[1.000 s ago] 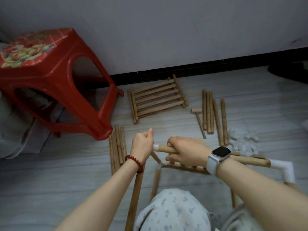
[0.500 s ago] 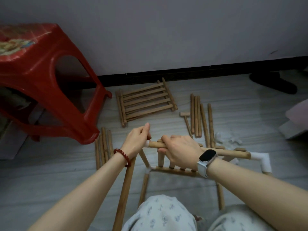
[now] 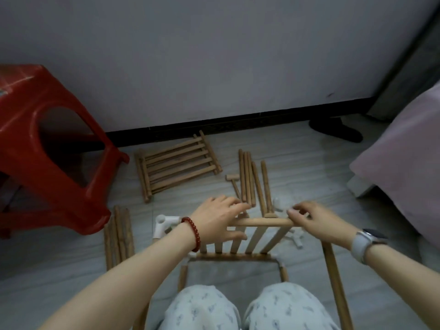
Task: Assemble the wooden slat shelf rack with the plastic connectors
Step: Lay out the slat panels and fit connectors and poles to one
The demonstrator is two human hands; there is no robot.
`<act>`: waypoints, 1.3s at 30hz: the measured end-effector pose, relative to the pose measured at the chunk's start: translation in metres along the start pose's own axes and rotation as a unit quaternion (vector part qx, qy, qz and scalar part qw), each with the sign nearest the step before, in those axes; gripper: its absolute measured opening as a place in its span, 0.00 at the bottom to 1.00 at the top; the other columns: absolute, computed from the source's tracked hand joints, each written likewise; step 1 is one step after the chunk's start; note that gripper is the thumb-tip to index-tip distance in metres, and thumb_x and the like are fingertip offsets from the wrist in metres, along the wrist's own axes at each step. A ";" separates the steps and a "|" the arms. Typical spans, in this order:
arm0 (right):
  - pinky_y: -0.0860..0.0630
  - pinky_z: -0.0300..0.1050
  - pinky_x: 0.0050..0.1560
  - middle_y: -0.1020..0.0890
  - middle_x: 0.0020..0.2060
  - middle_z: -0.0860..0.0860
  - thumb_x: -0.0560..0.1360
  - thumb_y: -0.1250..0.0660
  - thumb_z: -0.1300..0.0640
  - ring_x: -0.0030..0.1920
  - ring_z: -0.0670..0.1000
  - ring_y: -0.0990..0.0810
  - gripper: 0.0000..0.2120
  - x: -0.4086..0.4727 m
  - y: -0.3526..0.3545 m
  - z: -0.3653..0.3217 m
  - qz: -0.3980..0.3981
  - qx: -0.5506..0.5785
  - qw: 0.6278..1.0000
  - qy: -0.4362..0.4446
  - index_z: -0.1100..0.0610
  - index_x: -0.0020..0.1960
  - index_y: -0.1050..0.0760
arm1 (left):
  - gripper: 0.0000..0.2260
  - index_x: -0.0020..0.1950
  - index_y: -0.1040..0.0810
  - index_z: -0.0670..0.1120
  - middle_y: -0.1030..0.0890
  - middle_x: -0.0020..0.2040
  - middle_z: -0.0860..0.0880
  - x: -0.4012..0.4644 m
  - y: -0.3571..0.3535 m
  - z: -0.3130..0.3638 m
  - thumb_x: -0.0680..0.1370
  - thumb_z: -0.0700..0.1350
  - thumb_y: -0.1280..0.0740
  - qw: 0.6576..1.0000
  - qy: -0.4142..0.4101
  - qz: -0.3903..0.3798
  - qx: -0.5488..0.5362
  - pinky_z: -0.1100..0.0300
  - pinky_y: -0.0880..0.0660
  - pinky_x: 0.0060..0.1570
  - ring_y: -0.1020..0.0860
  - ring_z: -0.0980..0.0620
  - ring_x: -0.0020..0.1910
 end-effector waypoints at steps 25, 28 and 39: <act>0.40 0.46 0.72 0.37 0.73 0.49 0.79 0.40 0.59 0.73 0.49 0.40 0.27 0.047 0.088 -0.125 0.114 0.044 0.980 0.155 0.50 0.76 0.46 | 0.10 0.55 0.23 0.44 0.21 0.45 0.49 -0.043 0.091 -0.143 0.76 0.33 0.34 0.819 0.231 0.218 -0.478 0.68 0.27 0.44 0.24 0.56 0.43; 0.40 0.45 0.71 0.37 0.73 0.50 0.80 0.42 0.58 0.73 0.50 0.40 0.26 0.080 0.074 -0.147 0.093 0.035 0.983 0.153 0.50 0.76 0.46 | 0.10 0.54 0.23 0.43 0.21 0.45 0.49 -0.047 0.062 -0.168 0.75 0.32 0.34 0.795 0.267 0.220 -0.498 0.65 0.26 0.46 0.23 0.55 0.45; 0.51 0.63 0.72 0.41 0.74 0.52 0.79 0.45 0.57 0.75 0.55 0.49 0.24 0.144 0.052 -0.112 0.130 -0.192 0.973 0.015 0.52 0.74 0.43 | 0.09 0.42 0.23 0.46 0.21 0.41 0.48 -0.070 -0.010 -0.256 0.75 0.32 0.34 0.805 0.355 0.179 -0.440 0.54 0.26 0.50 0.23 0.51 0.44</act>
Point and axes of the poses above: each hand's wrist, its own x-axis towards the middle knuckle, its own y-axis out of the back of the hand, z = x × y, the point moved 10 cm from there along x, towards the middle knuckle
